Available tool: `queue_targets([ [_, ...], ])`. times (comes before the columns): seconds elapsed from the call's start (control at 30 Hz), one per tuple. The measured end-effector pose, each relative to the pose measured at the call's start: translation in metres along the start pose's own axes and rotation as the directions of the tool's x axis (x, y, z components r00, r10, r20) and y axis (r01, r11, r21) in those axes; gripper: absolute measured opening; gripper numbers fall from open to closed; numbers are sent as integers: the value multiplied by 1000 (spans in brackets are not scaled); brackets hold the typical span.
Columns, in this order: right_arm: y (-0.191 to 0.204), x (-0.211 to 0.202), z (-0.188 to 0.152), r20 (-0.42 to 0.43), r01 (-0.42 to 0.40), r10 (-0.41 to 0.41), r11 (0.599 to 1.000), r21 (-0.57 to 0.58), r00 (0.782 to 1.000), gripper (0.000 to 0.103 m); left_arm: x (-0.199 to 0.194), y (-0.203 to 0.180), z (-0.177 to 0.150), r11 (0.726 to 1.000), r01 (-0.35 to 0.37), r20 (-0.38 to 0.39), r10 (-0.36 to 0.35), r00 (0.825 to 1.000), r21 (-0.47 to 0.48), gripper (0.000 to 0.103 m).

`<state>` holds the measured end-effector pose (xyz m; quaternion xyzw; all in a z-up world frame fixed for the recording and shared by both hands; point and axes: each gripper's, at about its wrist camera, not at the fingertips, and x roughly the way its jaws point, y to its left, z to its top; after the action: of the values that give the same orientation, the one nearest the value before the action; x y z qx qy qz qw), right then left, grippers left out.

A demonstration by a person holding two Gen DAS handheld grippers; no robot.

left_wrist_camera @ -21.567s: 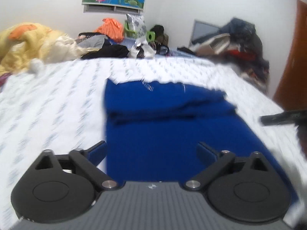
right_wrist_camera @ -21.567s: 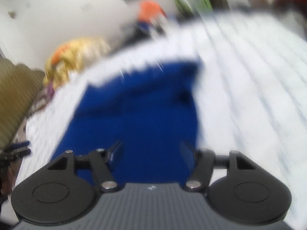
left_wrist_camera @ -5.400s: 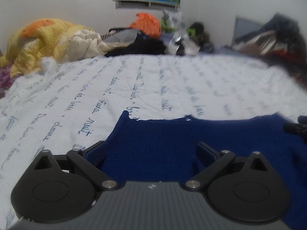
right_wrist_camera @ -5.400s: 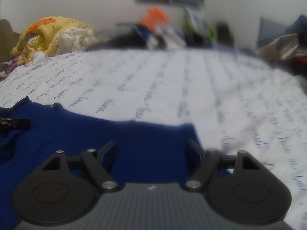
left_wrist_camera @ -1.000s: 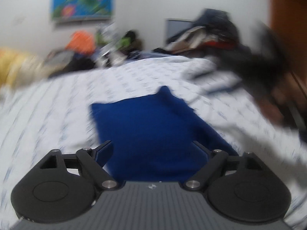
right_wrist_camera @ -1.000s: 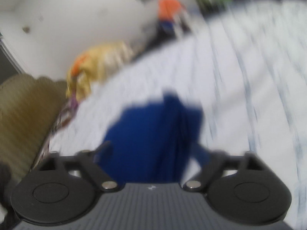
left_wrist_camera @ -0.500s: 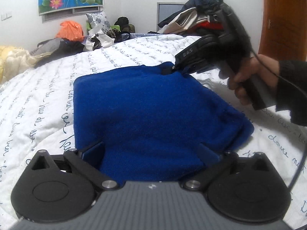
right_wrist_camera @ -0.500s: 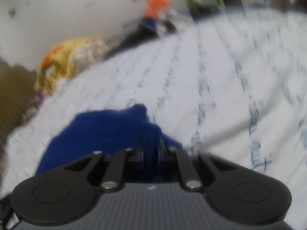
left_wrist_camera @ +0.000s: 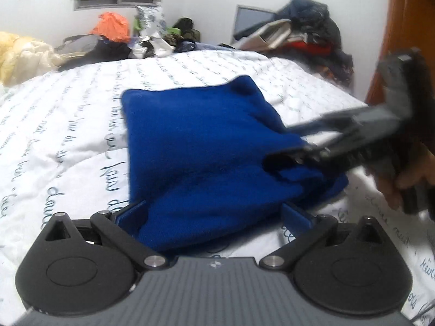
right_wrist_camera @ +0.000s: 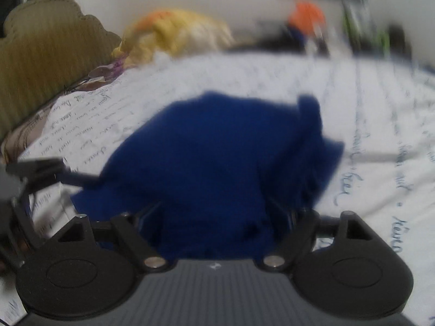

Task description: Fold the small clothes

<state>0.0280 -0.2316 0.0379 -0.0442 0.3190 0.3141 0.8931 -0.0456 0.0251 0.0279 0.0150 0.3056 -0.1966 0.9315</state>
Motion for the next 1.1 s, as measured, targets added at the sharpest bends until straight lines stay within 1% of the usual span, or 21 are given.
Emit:
queue_targets([
  [0.07, 5, -9, 3, -43, 51, -50, 998, 31, 998, 84, -9, 0, -5, 996, -86, 13, 86, 996, -8, 102],
  [0.13, 1, -28, 1, -25, 8, -4, 992, 124, 1000, 83, -20, -1, -10, 989, -144, 24, 143, 989, 23, 102],
  [0.23, -12, -52, -12, 21, -51, 47, 967, 249, 999, 82, -37, -16, -22, 963, -228, 48, 223, 974, 147, 92],
  [0.3, -7, -54, -13, 28, -75, 71, 967, 245, 997, 66, -38, -22, -26, 945, -247, 47, 242, 969, 215, 90],
  [0.33, -3, -50, -7, 13, -73, 72, 972, 223, 997, 57, -36, -24, -26, 942, -246, 38, 244, 969, 230, 87],
  [0.4, 5, -40, -3, -29, -55, 61, 984, 171, 998, 57, -30, -25, -24, 942, -242, 29, 243, 970, 232, 86],
  [0.43, 8, -35, -4, -52, -50, 59, 986, 158, 997, 57, -29, -24, -23, 944, -240, 30, 240, 970, 227, 80],
  [0.5, 10, -25, -8, -87, -59, 72, 987, 147, 994, 43, -26, -20, -20, 952, -231, 23, 231, 973, 200, 52],
  [0.53, 10, -21, -9, -98, -67, 82, 986, 152, 992, 18, -25, -17, -17, 960, -220, 13, 221, 975, 173, 31],
  [0.57, 6, -19, -11, -109, -78, 98, 982, 175, 989, 7, -28, -13, -16, 966, -217, 11, 218, 976, 142, 23],
  [0.67, 3, -36, -16, -101, -106, 129, 973, 207, 986, 4, -35, 1, -15, 980, -182, 7, 182, 983, 86, 18],
  [0.73, 1, -40, -29, -129, -83, 111, 975, 206, 985, 3, -31, 5, -20, 981, -176, -19, 178, 984, 81, 18],
  [0.77, -1, -42, -36, -96, -101, 124, 972, 212, 988, 3, -31, 5, -23, 979, -184, -5, 185, 983, 88, 18],
  [0.83, -7, -43, -37, -78, -120, 144, 962, 246, 987, 3, -31, 0, -21, 975, -192, -10, 194, 981, 111, 19],
  [0.87, -9, -43, -35, -81, -130, 157, 955, 267, 984, 4, -33, -1, -19, 975, -191, -20, 194, 981, 113, 24],
  [0.93, -16, -46, -27, -86, -167, 204, 933, 319, 975, 11, -43, 2, -17, 980, -172, -25, 175, 984, 104, 26],
  [0.97, -21, -52, -21, -55, -186, 216, 924, 335, 975, 15, -51, 2, -15, 983, -152, -14, 154, 988, 101, 37],
  [1.0, -28, -59, -15, -1, -203, 217, 914, 352, 976, 27, -58, 2, -12, 985, -143, 4, 143, 990, 93, 47],
  [1.03, -36, -64, -8, 58, -216, 209, 902, 373, 976, 35, -65, 2, -9, 989, -128, 33, 126, 992, 78, 67],
  [1.07, -43, -65, 0, 109, -220, 192, 893, 393, 975, 54, -68, 2, -3, 992, -109, 63, 105, 992, 58, 77],
  [1.1, -49, -63, 9, 147, -212, 166, 891, 402, 975, 68, -68, 0, 3, 996, -82, 88, 78, 993, 43, 79],
])
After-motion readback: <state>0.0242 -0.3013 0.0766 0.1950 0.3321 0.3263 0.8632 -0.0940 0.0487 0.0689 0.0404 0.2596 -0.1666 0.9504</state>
